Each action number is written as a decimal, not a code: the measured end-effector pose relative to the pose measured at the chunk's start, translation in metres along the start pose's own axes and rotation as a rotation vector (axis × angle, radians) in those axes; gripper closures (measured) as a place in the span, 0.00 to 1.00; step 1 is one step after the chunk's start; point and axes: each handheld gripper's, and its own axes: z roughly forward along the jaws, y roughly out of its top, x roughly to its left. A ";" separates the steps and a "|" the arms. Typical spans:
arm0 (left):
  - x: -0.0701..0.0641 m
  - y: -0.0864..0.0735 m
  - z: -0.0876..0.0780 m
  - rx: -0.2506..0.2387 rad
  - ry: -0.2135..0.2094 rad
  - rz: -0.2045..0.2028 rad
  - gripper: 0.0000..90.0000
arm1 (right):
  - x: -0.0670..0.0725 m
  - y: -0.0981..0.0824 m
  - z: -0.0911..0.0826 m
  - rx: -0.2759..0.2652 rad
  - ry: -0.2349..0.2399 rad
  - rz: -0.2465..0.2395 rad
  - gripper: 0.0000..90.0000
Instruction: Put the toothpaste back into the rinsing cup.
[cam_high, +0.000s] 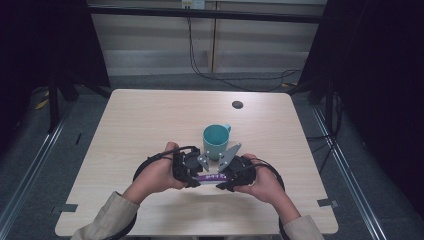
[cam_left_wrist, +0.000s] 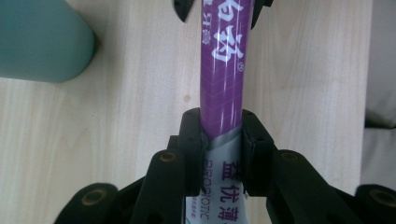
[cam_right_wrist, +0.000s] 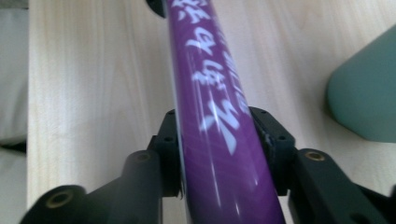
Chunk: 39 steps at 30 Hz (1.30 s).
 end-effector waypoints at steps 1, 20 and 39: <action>0.000 0.000 -0.001 0.003 0.005 0.019 0.82 | 0.001 0.000 0.000 0.002 0.007 -0.002 0.72; 0.009 -0.028 0.004 -0.149 0.022 -0.048 0.44 | 0.000 -0.006 -0.016 -0.039 0.002 0.019 0.80; 0.006 -0.027 0.005 -0.109 0.048 0.006 0.63 | 0.002 -0.012 -0.016 -0.046 0.023 0.004 0.80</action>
